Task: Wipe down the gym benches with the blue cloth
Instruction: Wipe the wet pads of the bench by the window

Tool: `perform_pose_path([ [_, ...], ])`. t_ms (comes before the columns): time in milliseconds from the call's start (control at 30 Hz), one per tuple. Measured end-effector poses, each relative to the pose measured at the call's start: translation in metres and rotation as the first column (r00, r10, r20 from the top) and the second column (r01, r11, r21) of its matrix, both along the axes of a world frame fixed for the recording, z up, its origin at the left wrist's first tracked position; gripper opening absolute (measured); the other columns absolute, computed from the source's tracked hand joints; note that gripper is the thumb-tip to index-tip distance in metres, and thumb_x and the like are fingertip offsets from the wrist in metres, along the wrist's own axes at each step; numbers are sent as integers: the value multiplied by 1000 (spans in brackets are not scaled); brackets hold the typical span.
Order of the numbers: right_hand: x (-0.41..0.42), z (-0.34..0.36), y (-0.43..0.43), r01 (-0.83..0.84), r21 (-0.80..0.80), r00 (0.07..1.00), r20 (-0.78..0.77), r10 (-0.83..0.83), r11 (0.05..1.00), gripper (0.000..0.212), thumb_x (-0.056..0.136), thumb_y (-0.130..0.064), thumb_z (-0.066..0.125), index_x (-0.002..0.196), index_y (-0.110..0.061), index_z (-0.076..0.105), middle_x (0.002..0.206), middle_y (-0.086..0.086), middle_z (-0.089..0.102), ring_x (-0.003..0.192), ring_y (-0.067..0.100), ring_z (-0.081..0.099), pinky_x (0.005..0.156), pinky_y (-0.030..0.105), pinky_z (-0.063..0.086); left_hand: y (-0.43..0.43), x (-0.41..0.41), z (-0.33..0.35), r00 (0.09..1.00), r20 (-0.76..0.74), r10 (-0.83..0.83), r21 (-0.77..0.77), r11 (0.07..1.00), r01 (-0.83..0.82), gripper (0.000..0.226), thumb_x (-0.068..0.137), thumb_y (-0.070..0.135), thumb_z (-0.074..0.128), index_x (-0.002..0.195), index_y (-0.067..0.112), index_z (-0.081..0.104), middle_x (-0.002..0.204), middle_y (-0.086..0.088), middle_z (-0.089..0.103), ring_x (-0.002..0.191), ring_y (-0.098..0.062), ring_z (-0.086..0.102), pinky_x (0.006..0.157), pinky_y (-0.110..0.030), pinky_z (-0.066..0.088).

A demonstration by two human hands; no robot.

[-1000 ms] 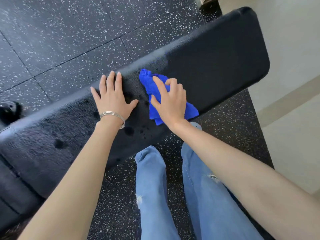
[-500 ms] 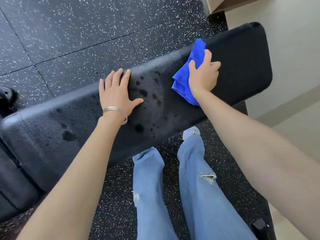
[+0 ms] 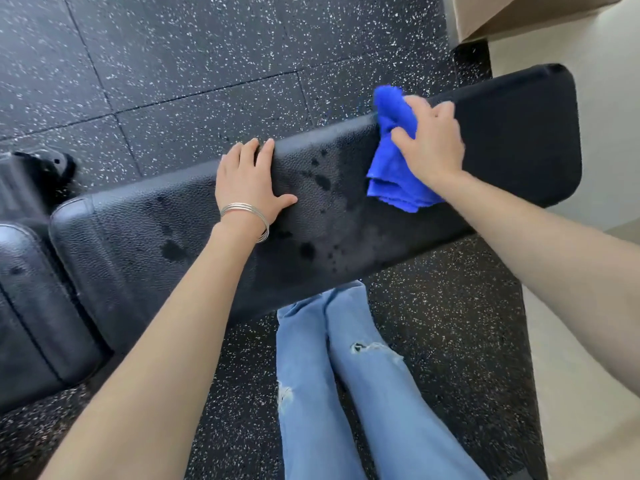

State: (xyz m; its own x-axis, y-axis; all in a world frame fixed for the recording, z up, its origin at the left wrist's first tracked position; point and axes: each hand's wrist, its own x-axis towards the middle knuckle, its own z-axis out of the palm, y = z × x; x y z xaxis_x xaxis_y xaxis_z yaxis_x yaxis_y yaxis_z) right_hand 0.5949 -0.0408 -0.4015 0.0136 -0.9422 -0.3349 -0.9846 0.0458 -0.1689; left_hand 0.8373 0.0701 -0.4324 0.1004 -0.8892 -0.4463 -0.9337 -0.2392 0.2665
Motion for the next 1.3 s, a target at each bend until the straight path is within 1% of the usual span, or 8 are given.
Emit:
perform_pose_path([
  [100,-9,-3,-17,256,-28,966,-28,-256,966,49,92,-37,47,138,-29,37,128,13,40,113,33,45,87,35,39,0,-2,-1,1000,7,22,-7,1000,-22,96,75,55,68,149,18,19,153,-8,24,142,-30,19,118,-41,14],
  [233,26,-13,-13,345,-88,935,-61,-351,934,49,93,-39,46,139,-24,36,130,13,37,108,32,48,87,33,39,0,-7,-2,999,23,47,-4,999,-47,96,76,54,68,149,19,18,155,-8,22,143,-30,17,118,-43,14],
  [300,48,-16,-11,276,-84,957,-69,-282,958,49,91,-40,46,137,-24,38,130,12,37,106,32,48,88,34,39,0,-7,0,998,22,57,4,998,-57,96,76,53,68,149,19,17,155,-8,22,144,-30,16,119,-42,13],
  [467,97,-15,5,-145,-15,987,-74,143,989,47,89,-43,48,132,-24,44,126,12,40,103,31,49,86,34,40,-1,-8,5,994,33,103,41,994,-104,101,75,52,70,149,9,15,156,-7,19,145,-25,13,119,-40,11],
  [667,118,-12,18,-396,42,918,18,395,917,49,87,-42,52,132,-27,44,123,11,41,102,31,50,83,37,43,7,-20,16,959,108,263,116,954,-275,104,74,54,69,149,9,12,158,-6,10,147,-22,2,115,-58,1],
  [767,95,-7,-3,-394,104,919,55,390,913,50,85,-41,53,133,-31,44,125,11,41,107,33,50,87,38,43,8,-22,18,957,138,256,129,953,-273,102,77,54,66,150,10,10,158,-7,8,147,-23,1,114,-61,1],
  [1033,29,-8,-35,-99,30,994,-38,100,995,49,87,-42,48,134,-30,41,128,13,41,113,35,46,91,40,40,9,-21,17,956,134,259,152,948,-279,103,78,56,64,151,13,6,159,-4,4,147,-22,-2,115,-60,3],
  [1300,83,-15,10,-166,-48,985,-50,164,985,46,92,-42,46,137,-32,38,126,11,40,104,32,48,81,33,42,19,-15,11,964,116,241,62,966,-249,99,77,58,63,150,15,13,158,-5,10,147,-22,2,114,-60,0],
])
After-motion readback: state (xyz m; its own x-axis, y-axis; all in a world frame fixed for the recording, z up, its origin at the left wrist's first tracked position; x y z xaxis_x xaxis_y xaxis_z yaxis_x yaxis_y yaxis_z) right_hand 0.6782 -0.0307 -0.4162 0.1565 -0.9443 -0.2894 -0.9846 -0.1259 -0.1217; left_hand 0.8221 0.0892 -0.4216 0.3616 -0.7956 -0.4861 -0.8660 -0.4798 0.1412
